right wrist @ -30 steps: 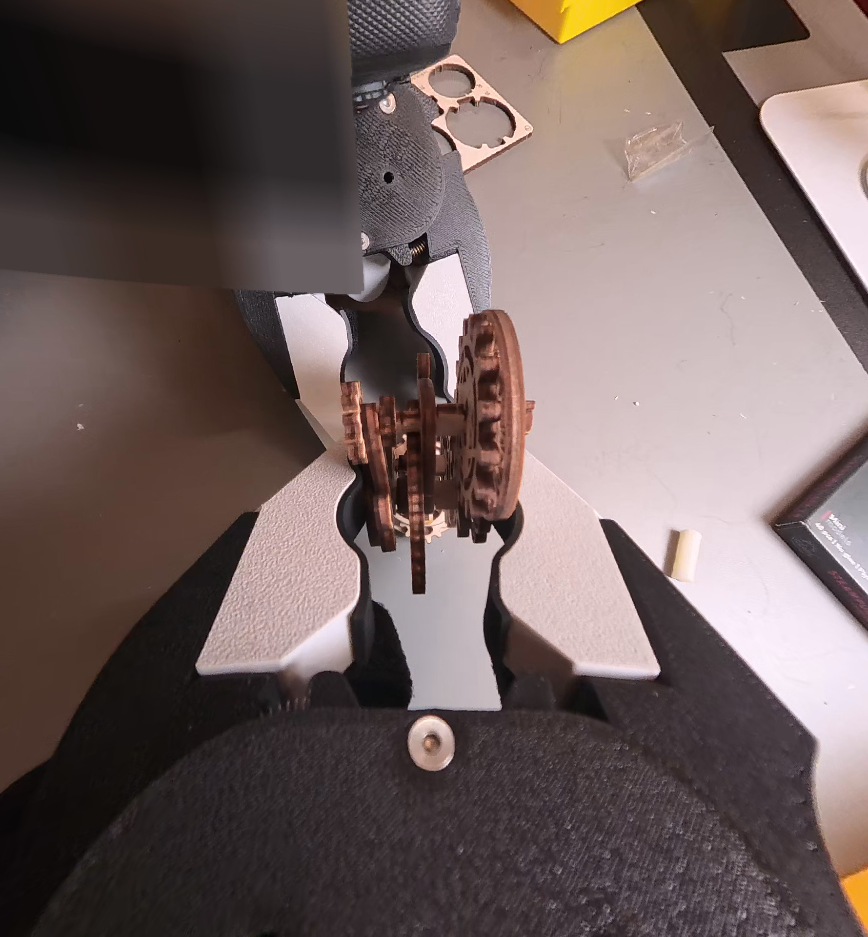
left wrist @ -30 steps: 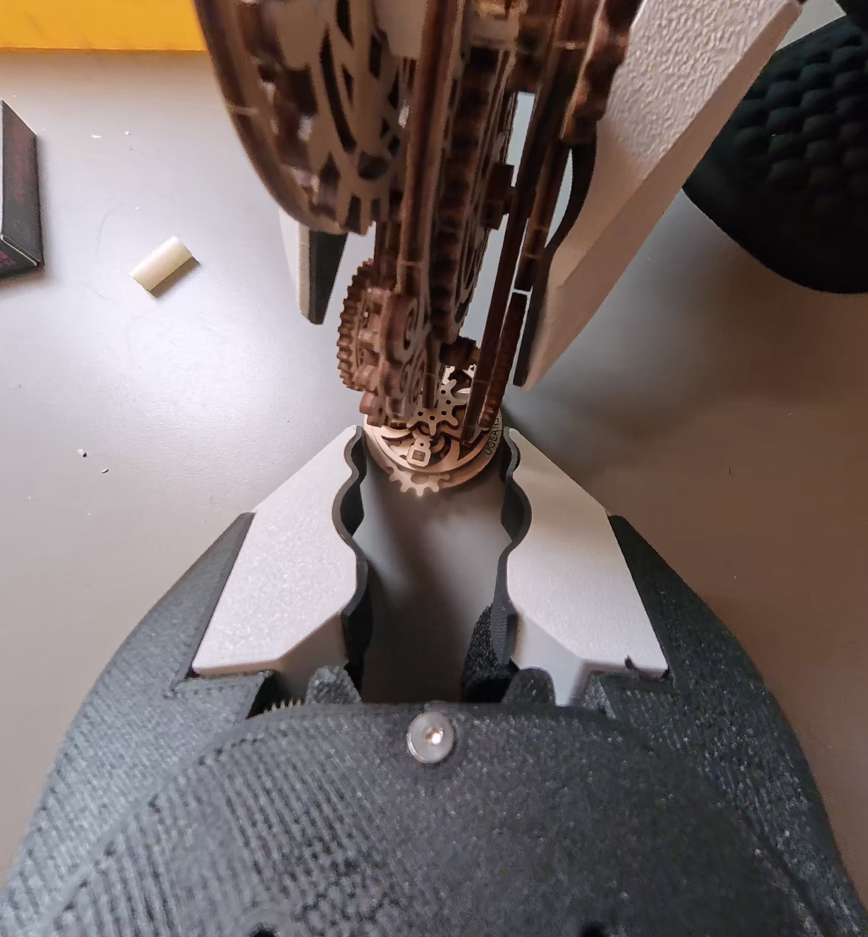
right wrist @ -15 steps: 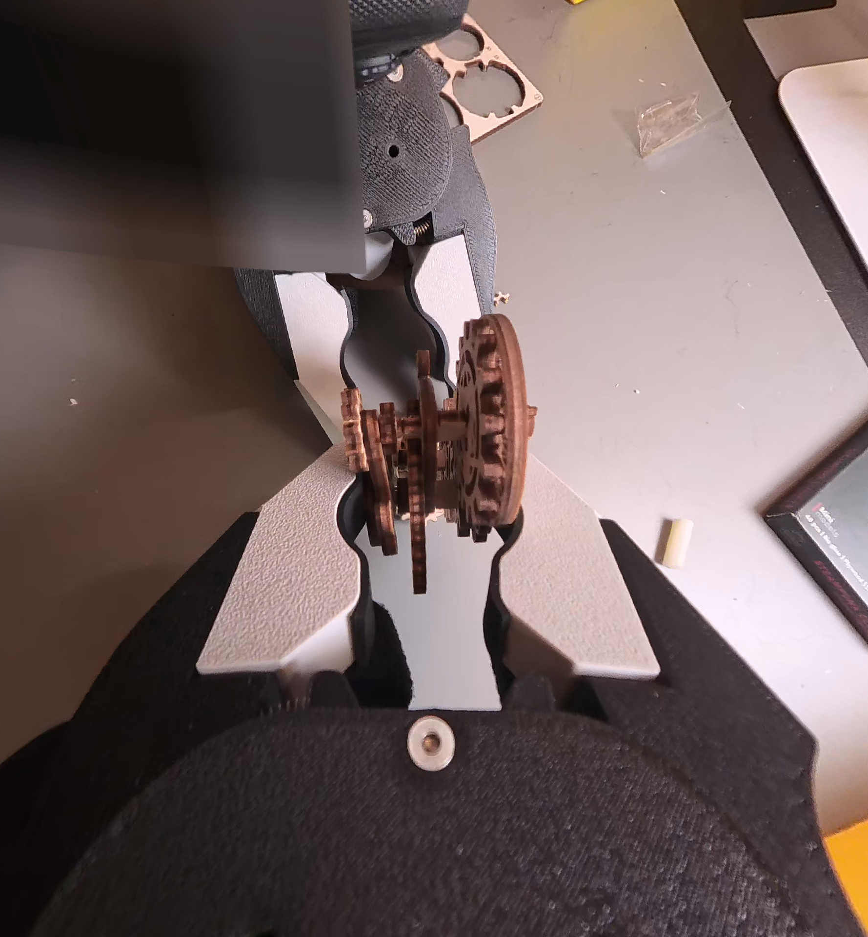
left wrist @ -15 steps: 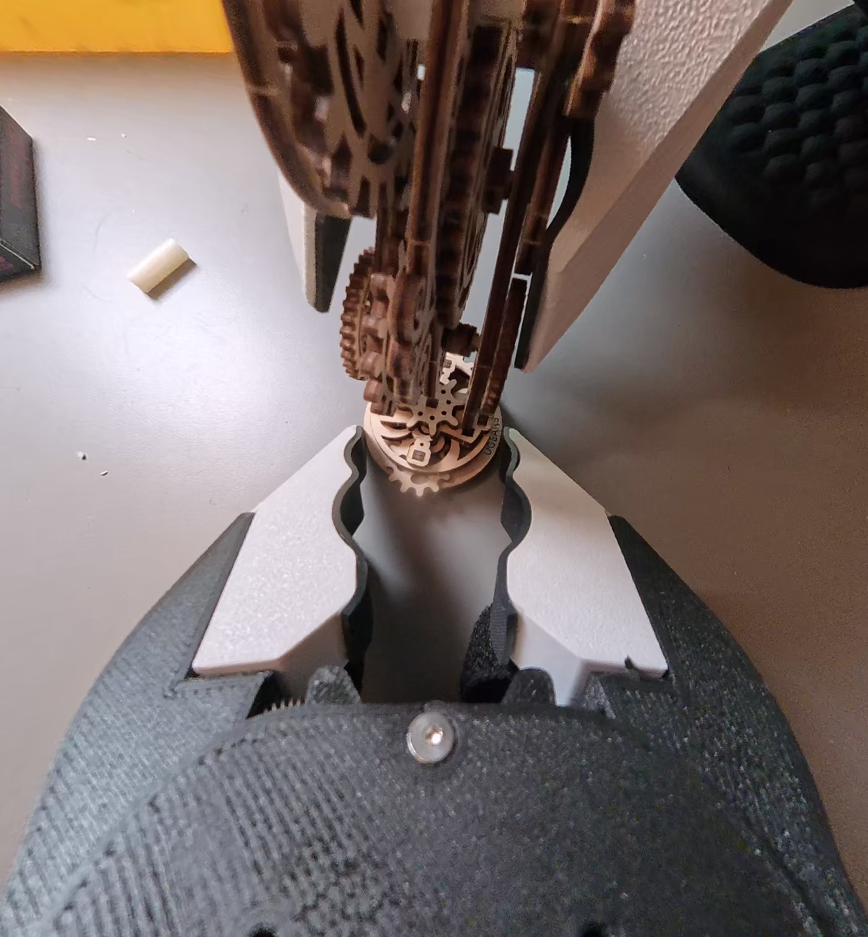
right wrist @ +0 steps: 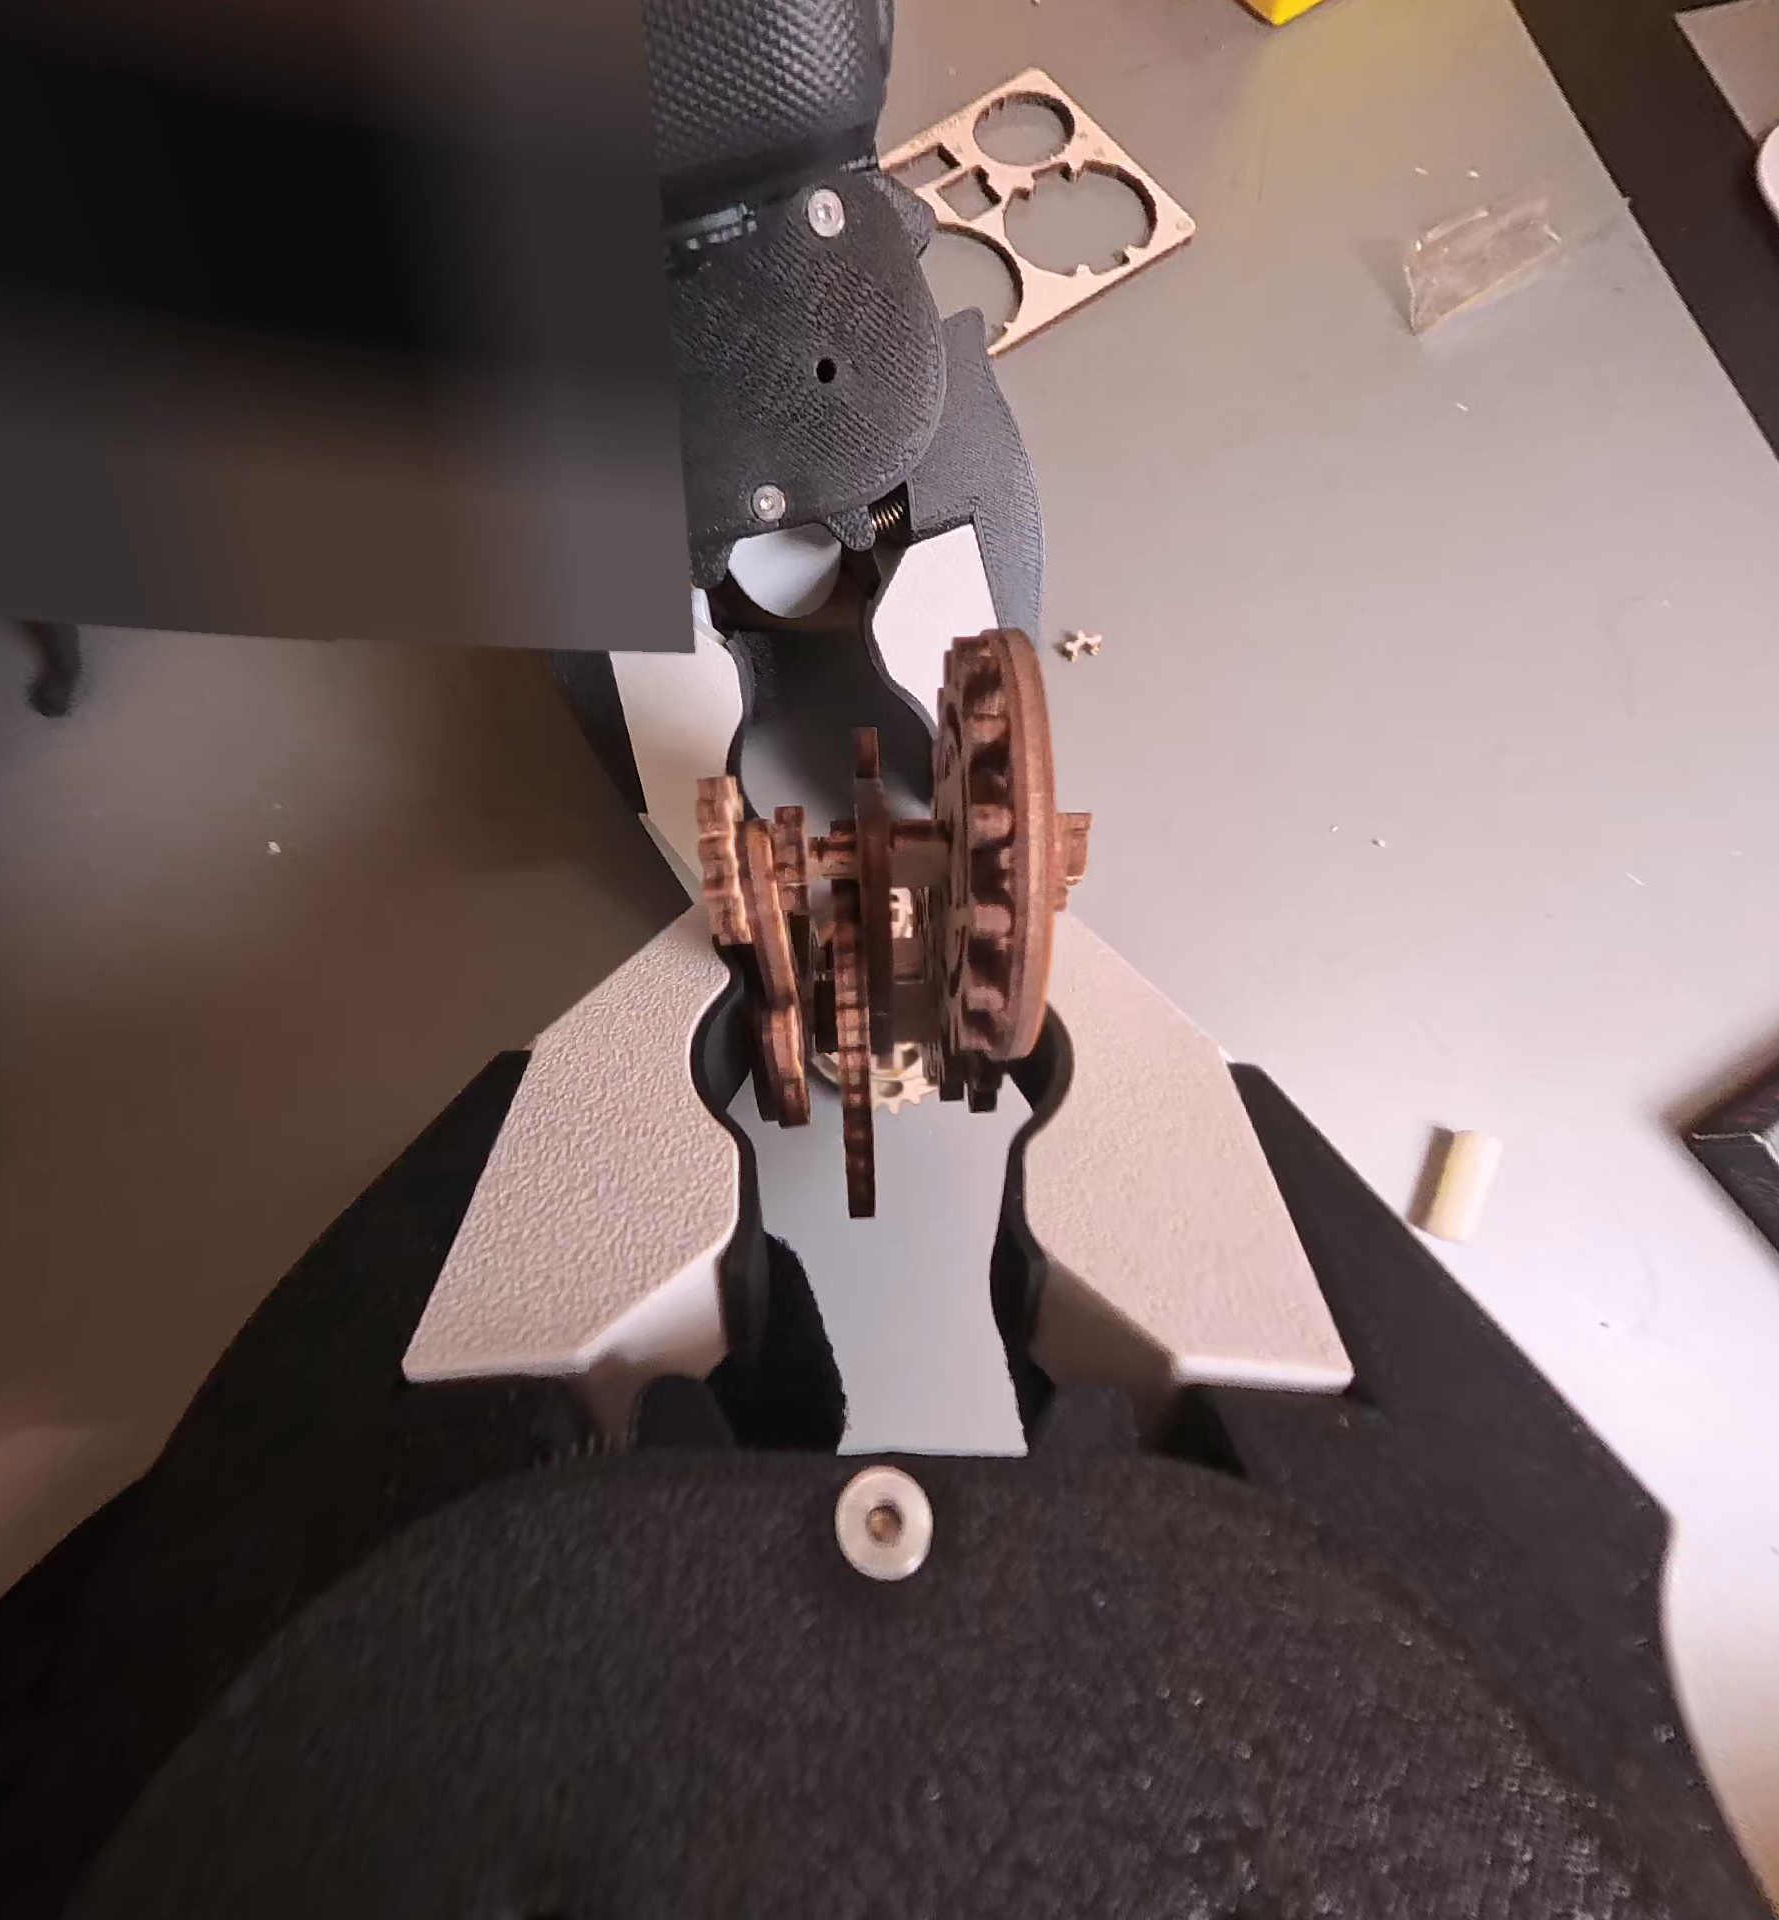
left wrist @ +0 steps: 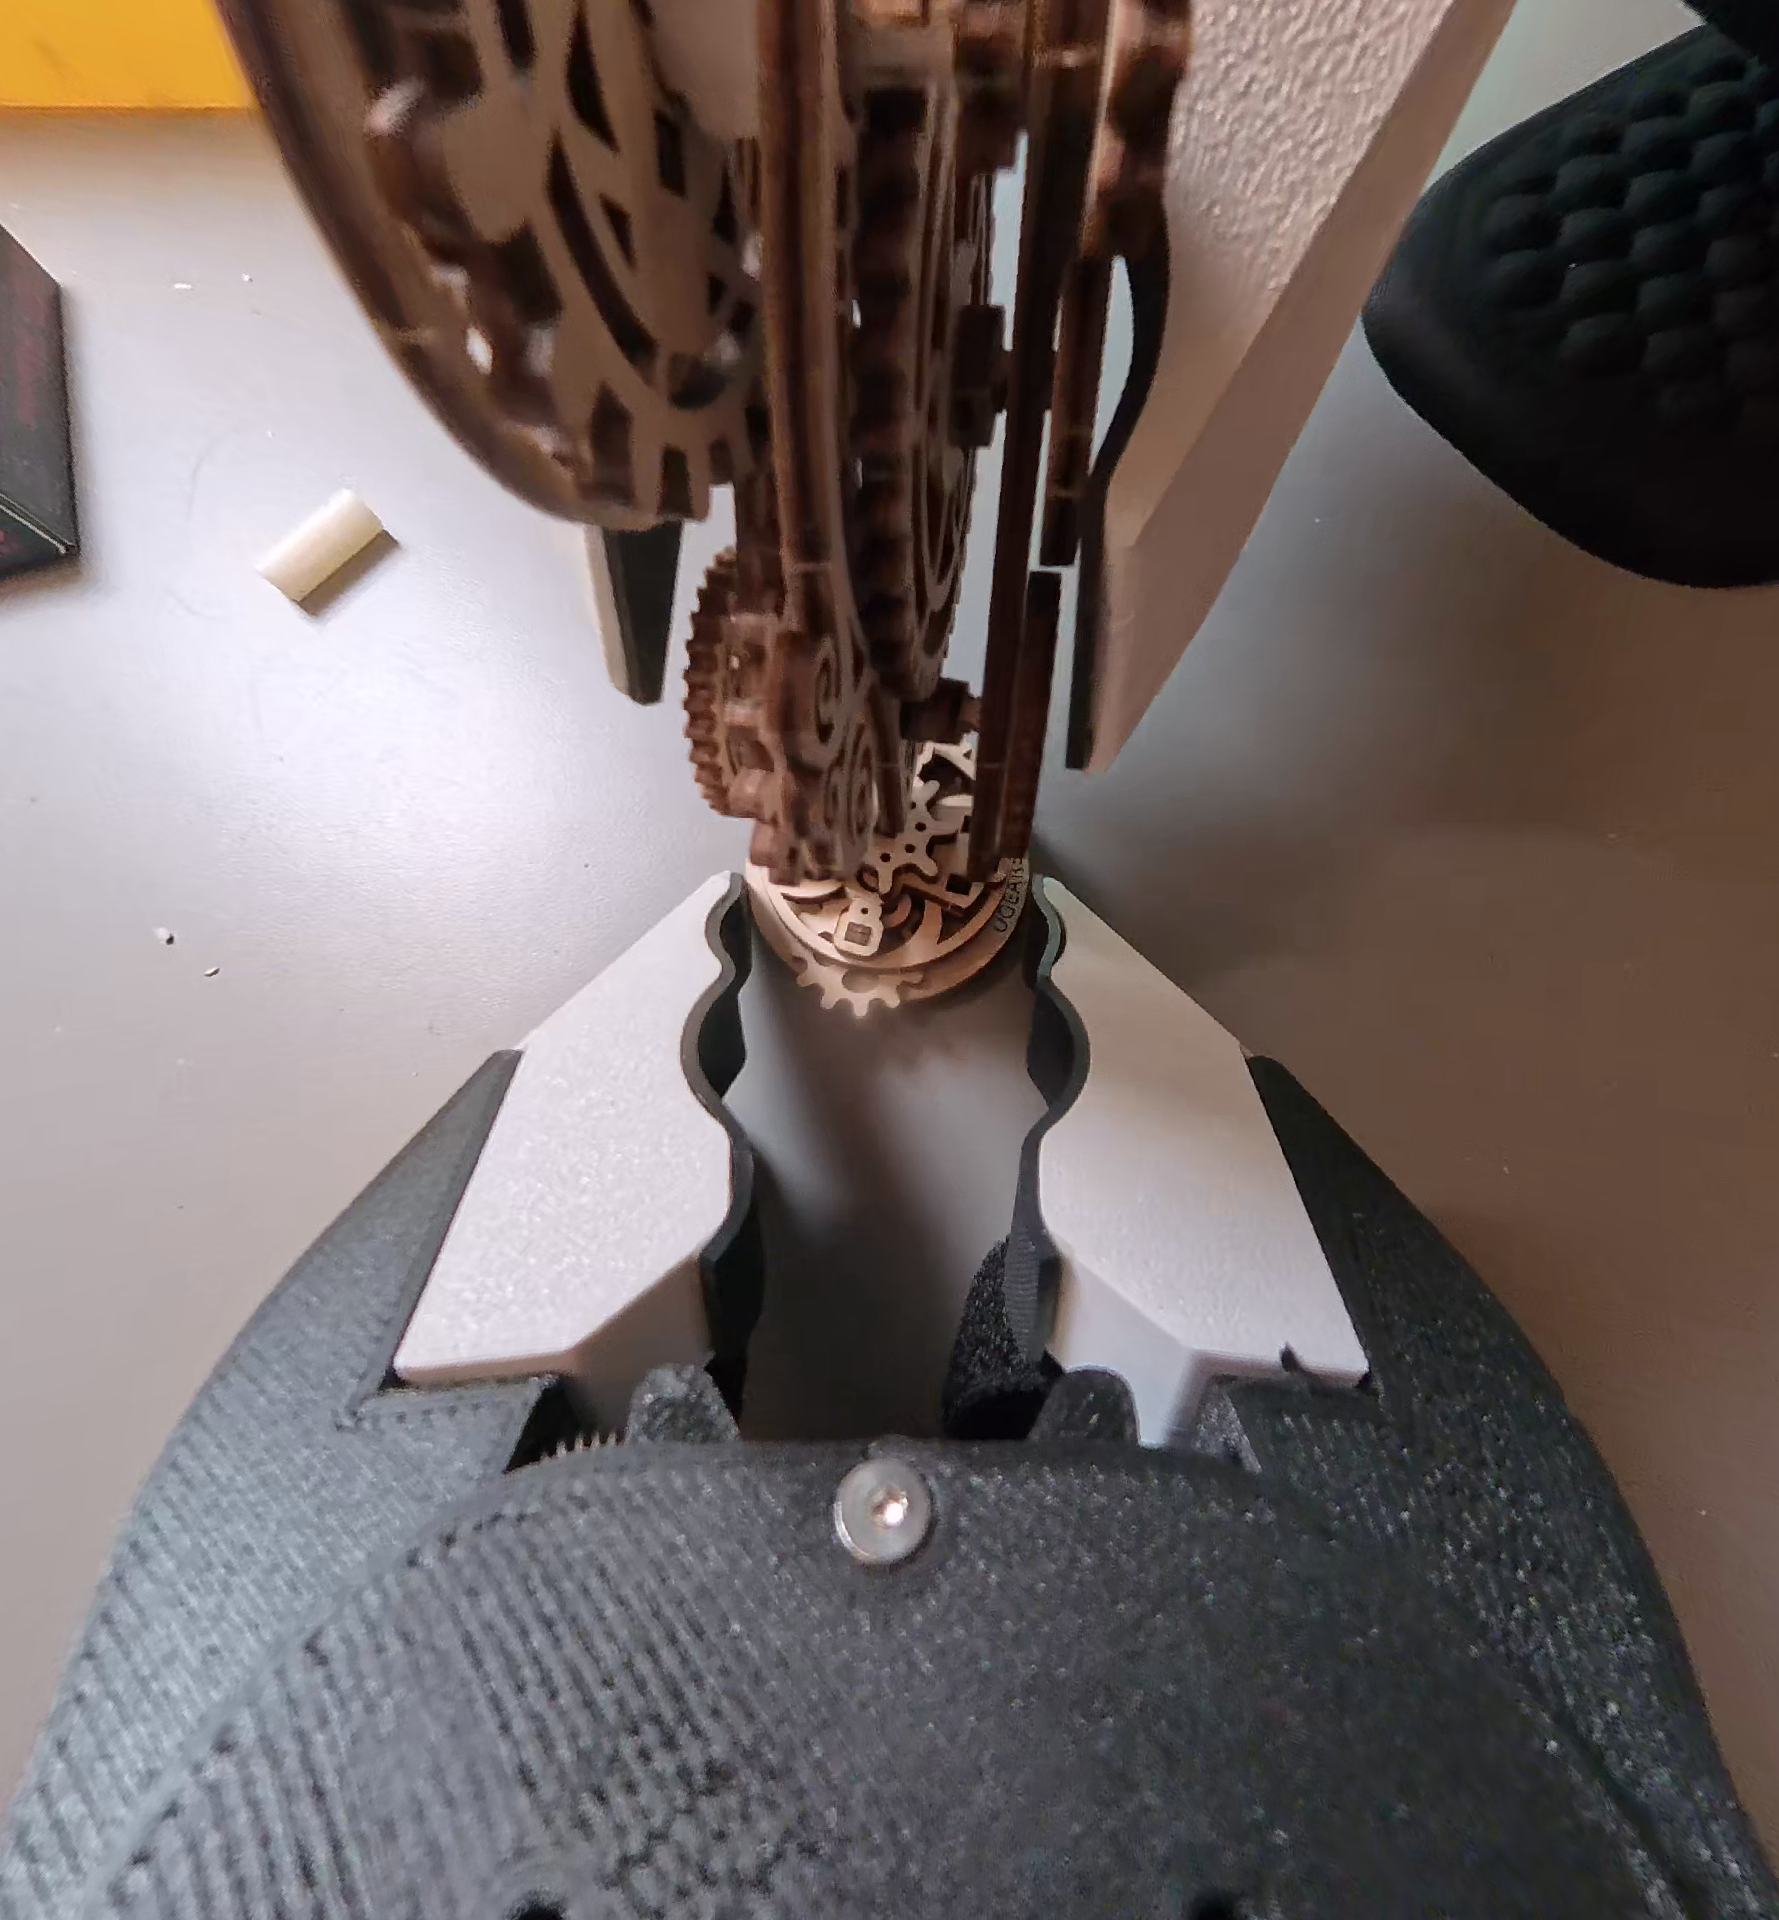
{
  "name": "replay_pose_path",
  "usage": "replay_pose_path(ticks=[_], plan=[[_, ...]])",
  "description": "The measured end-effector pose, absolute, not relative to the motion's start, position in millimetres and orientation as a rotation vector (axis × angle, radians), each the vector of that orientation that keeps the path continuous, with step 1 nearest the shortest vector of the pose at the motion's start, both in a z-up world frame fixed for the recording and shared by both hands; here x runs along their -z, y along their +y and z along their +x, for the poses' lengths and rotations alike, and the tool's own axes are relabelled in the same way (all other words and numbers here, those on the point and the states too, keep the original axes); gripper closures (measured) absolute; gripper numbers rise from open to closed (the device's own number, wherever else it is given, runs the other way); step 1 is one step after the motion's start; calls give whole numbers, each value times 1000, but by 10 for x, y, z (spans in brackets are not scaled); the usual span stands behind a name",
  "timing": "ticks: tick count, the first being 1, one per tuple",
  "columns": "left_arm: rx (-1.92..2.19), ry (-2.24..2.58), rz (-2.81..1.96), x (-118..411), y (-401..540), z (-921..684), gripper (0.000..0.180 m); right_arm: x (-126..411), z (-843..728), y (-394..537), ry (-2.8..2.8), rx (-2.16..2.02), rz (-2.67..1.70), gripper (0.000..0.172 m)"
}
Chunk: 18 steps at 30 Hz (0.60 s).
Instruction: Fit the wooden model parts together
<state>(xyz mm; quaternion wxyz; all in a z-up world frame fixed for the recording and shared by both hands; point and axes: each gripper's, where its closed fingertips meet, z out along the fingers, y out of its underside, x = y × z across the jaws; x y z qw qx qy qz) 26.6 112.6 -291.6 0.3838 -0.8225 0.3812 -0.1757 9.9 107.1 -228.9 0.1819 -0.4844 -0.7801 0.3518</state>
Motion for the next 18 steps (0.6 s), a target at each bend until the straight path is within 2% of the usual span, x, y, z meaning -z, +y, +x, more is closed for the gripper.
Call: replay_pose_path(ticks=[18], plan=[[449,957,-2101,2912,1136,252,129,2316,76,1170,-2171,-883,-1408,126]])
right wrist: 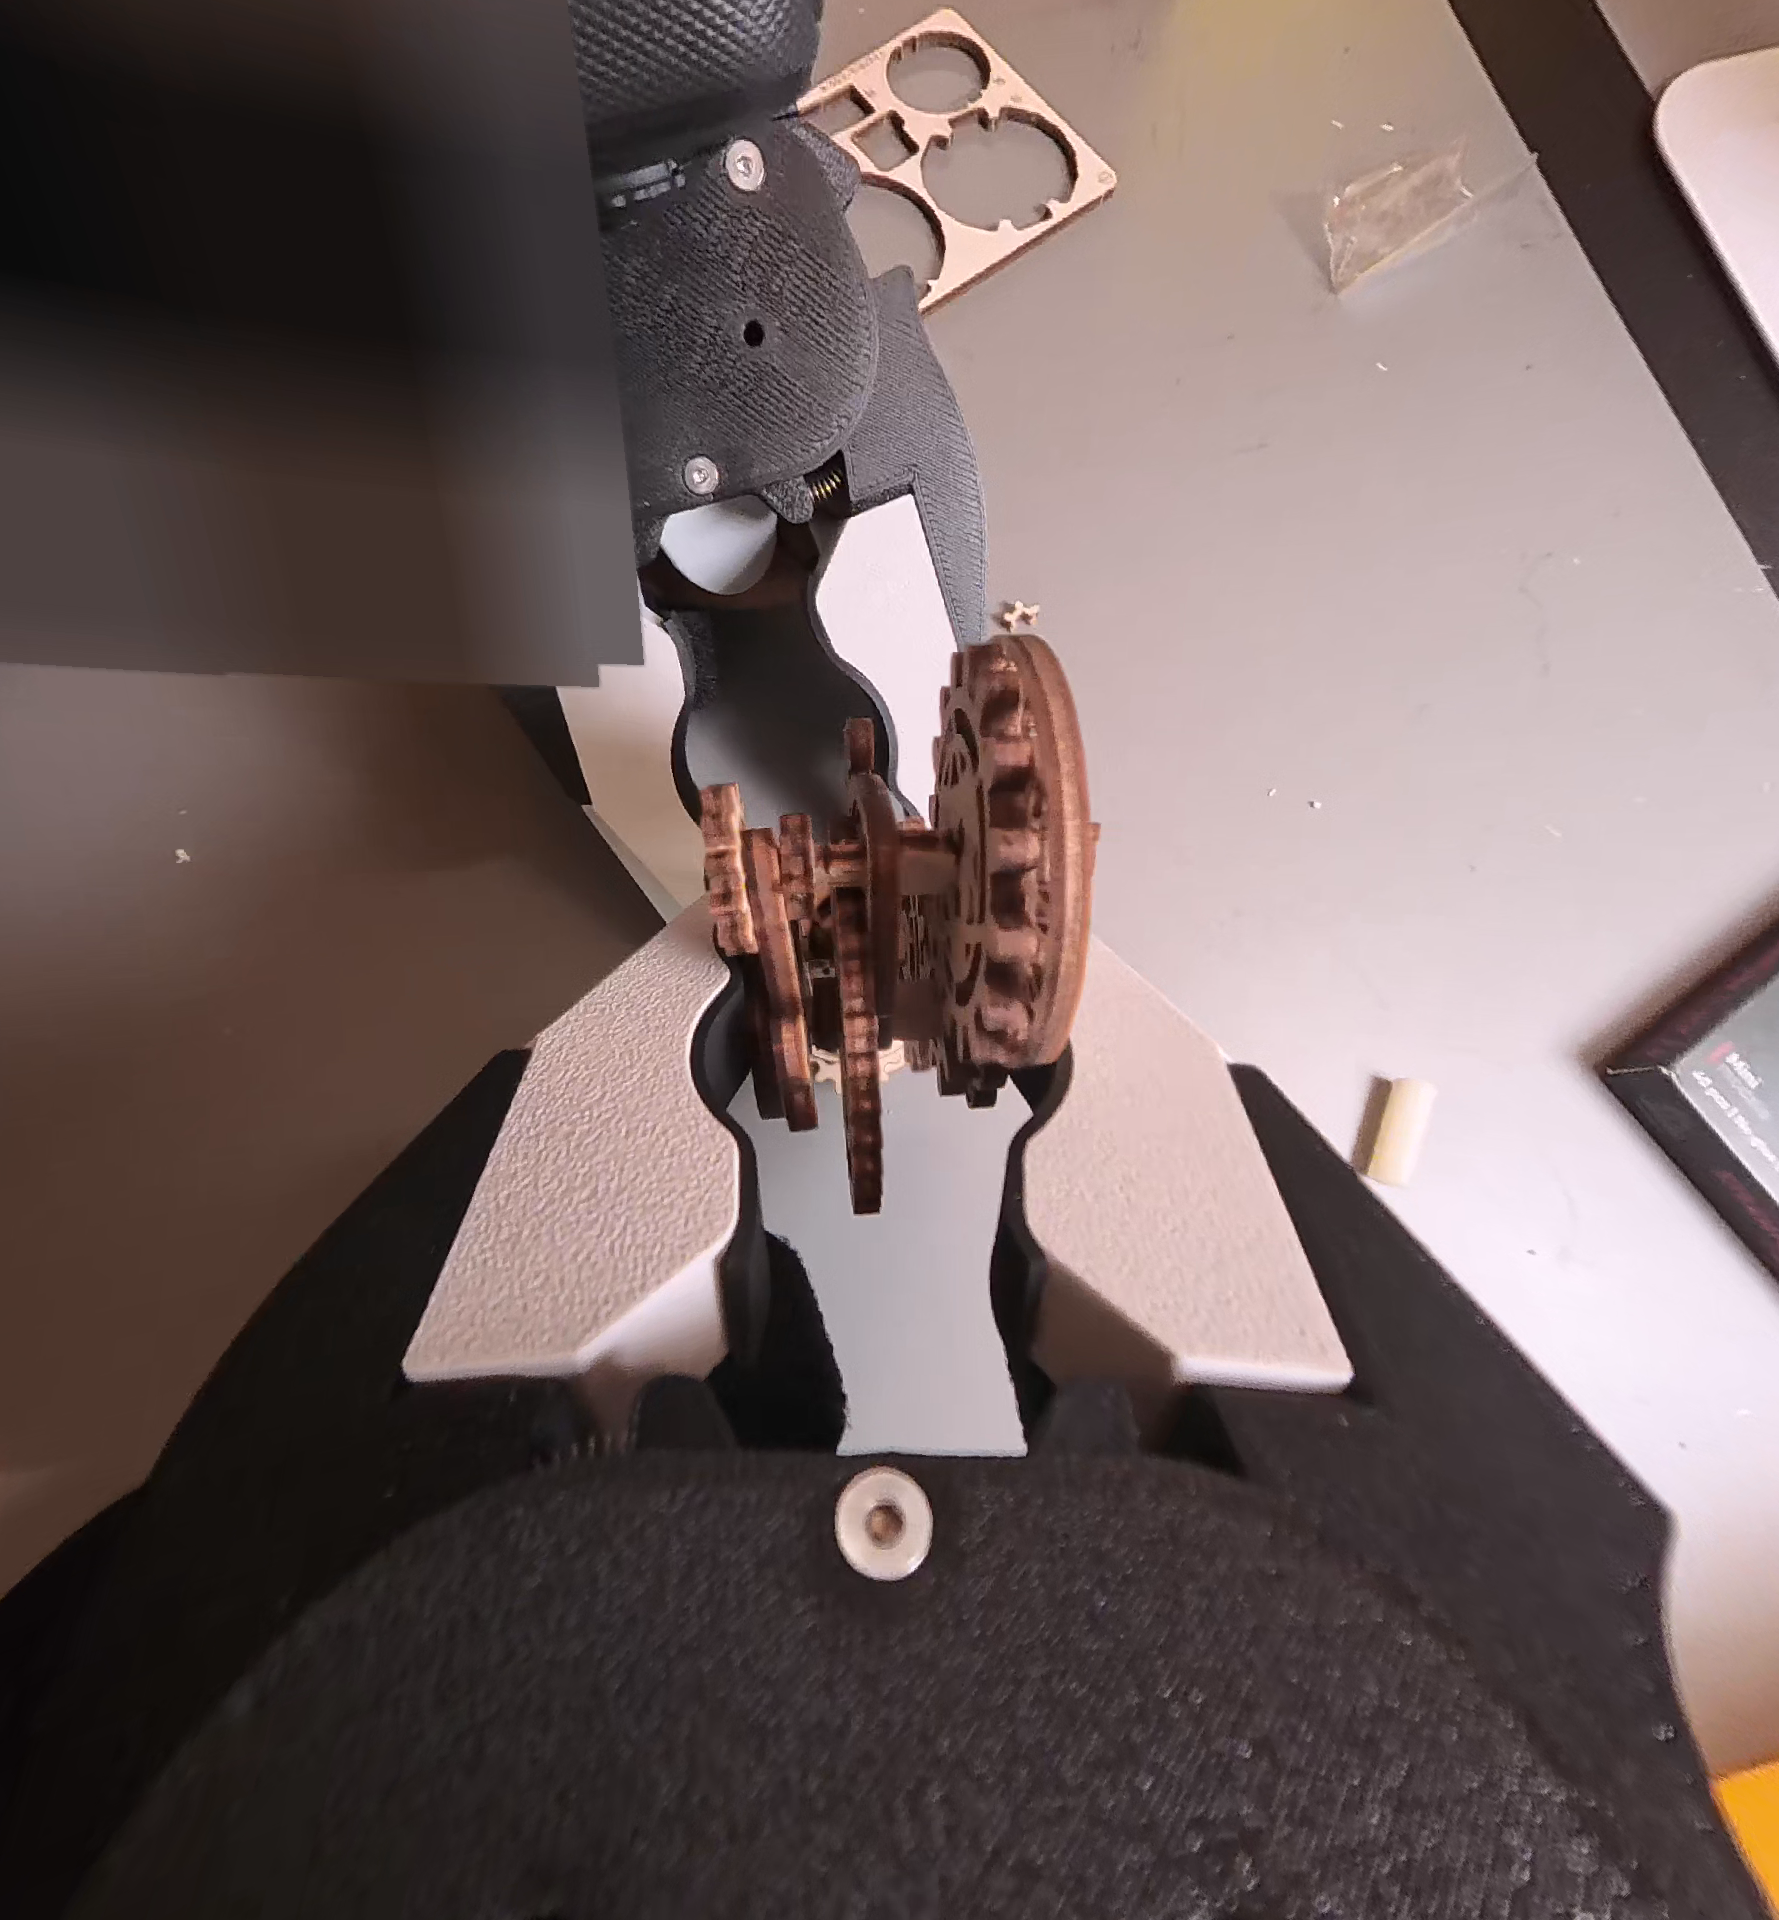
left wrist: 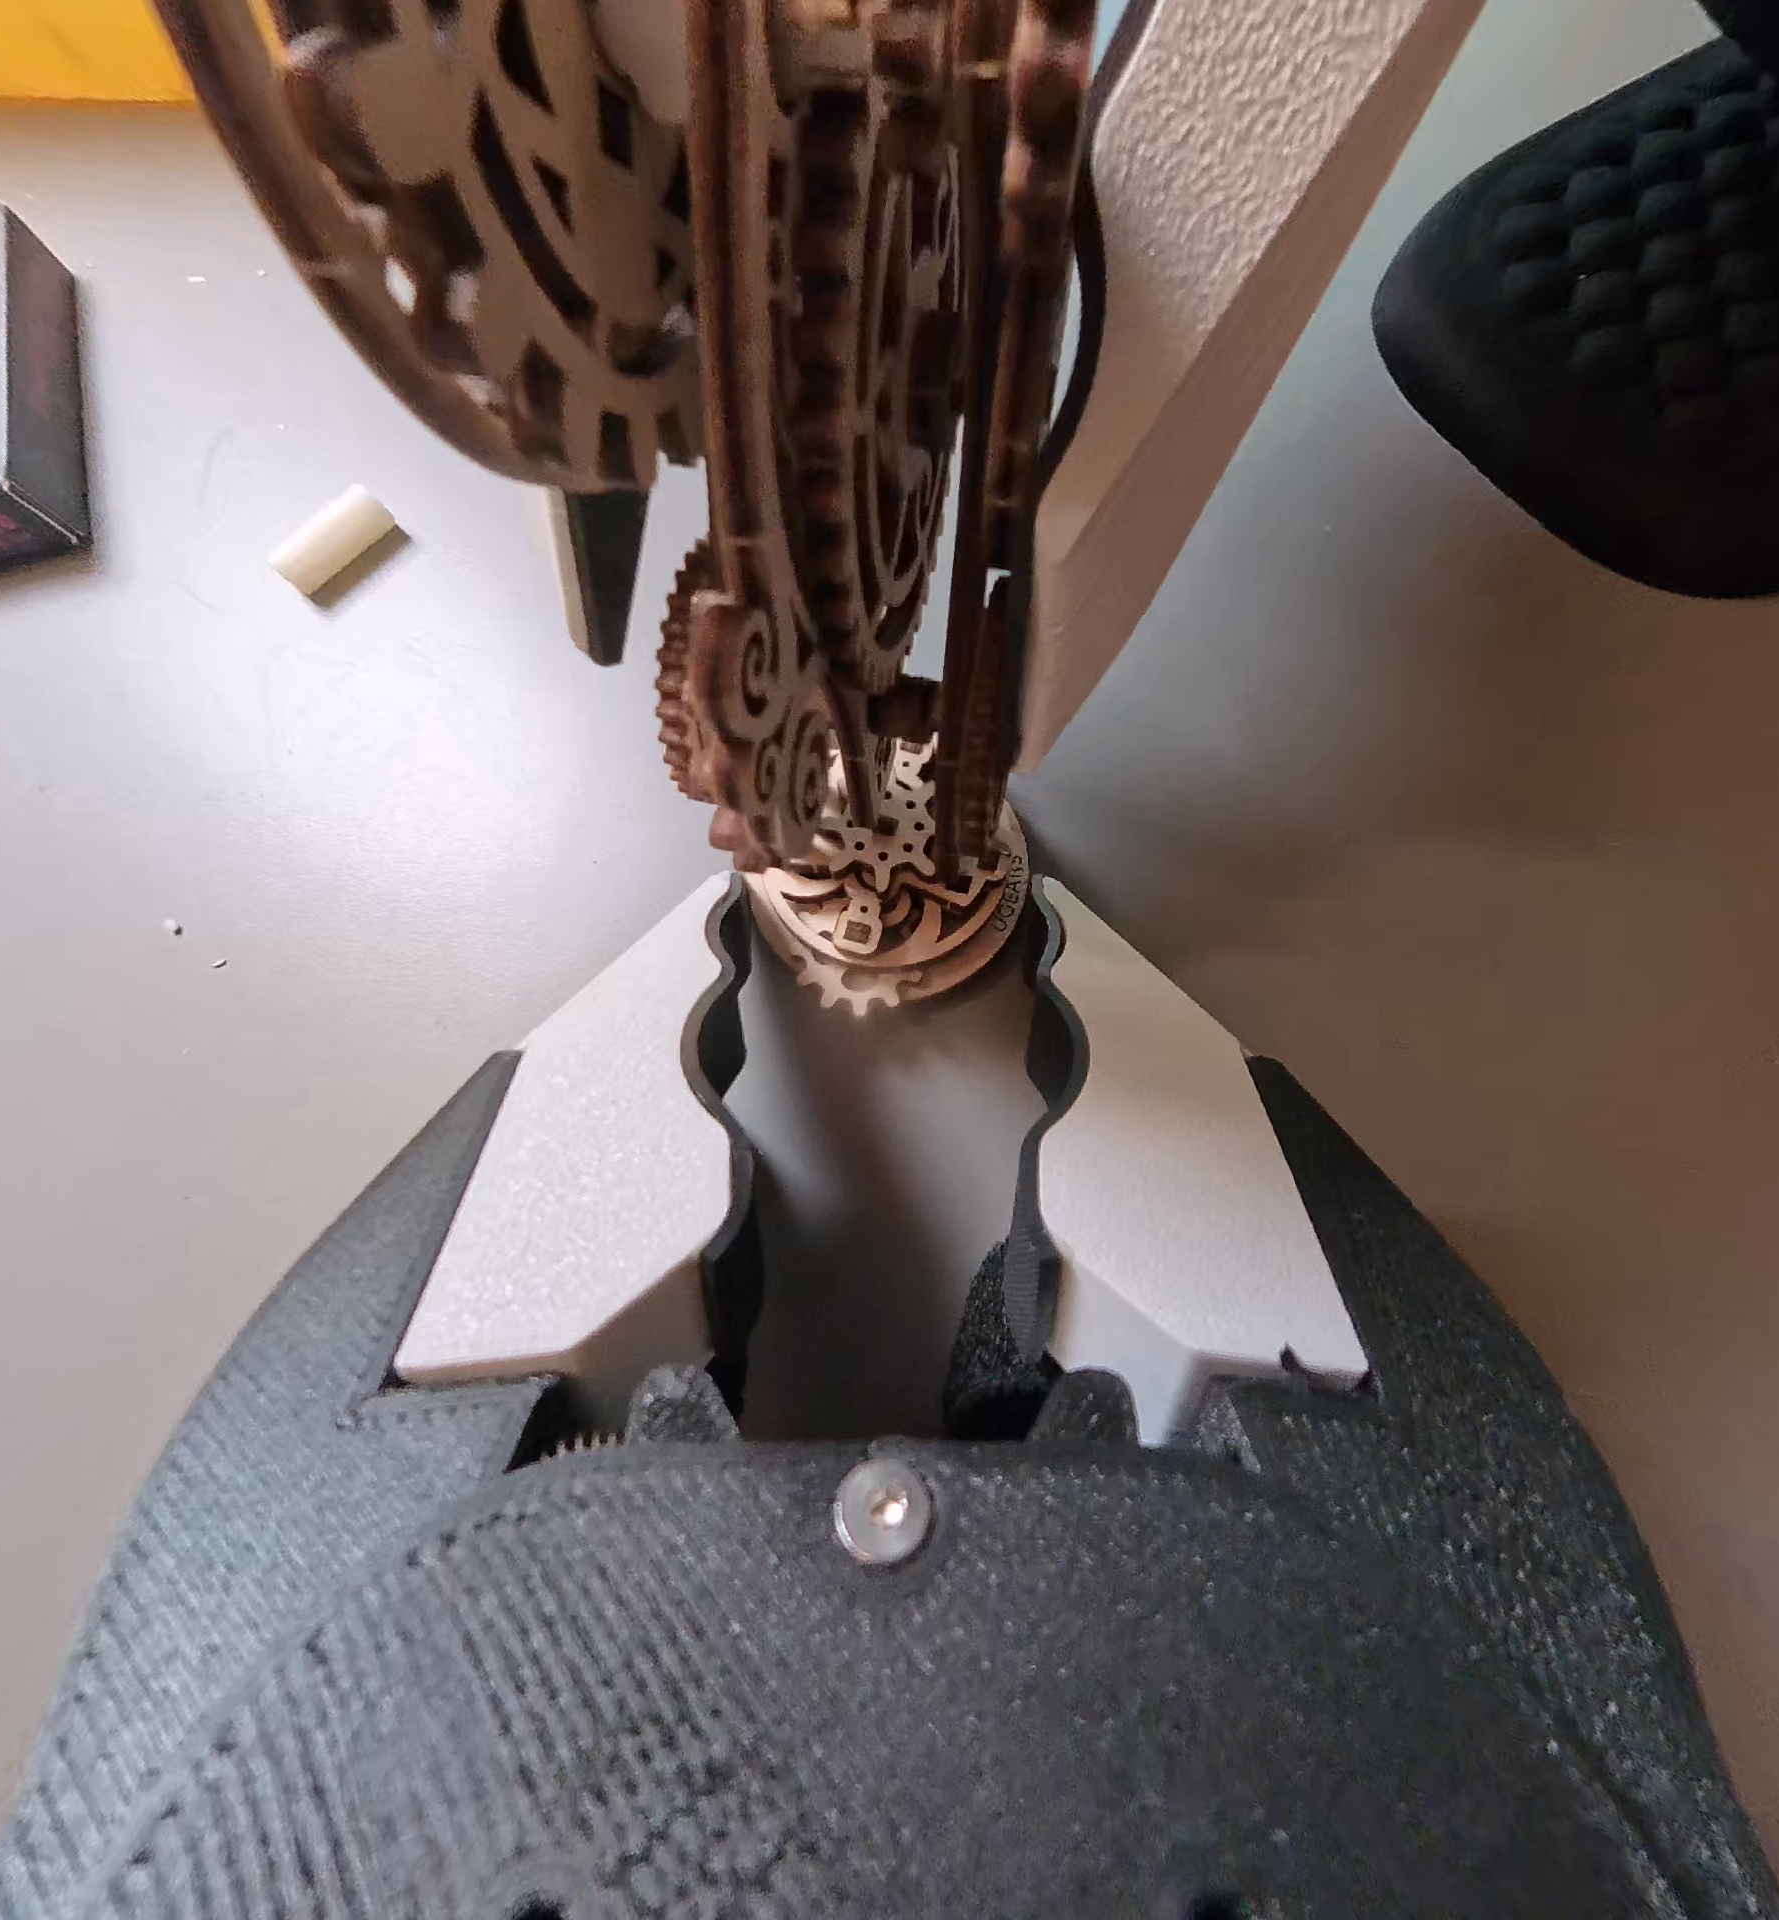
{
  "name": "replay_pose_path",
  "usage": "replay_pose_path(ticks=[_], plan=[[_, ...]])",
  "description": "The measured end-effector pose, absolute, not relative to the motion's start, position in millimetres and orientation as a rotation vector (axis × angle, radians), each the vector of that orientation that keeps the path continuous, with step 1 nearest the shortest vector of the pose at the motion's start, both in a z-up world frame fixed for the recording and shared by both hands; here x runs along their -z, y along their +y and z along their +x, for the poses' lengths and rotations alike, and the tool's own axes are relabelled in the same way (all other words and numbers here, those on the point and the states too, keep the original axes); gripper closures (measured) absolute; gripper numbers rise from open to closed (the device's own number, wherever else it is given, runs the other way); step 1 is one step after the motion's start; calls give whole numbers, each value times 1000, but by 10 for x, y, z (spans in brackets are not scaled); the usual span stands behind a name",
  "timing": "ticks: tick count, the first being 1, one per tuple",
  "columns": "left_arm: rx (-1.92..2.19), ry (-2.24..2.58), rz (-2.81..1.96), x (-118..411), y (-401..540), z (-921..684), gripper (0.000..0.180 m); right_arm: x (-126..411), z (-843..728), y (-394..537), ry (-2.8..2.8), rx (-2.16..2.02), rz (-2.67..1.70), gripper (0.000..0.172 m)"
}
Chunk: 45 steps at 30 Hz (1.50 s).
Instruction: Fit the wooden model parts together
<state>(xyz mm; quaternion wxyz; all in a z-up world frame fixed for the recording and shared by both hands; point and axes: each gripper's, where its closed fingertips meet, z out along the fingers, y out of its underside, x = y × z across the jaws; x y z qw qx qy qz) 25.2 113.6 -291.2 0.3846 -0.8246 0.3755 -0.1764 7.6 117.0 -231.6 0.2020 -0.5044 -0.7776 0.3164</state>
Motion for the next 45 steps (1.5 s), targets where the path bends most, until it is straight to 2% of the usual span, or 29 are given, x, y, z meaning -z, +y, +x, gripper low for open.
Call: replay_pose_path(ticks=[20,45], plan=[[440,963,-2100,2919,1138,252,129,2342,110,1092,-2219,-790,-1403,126],[449,967,-2102,2921,1134,258,128,2308,88,1032,-2174,-947,-1378,125]])
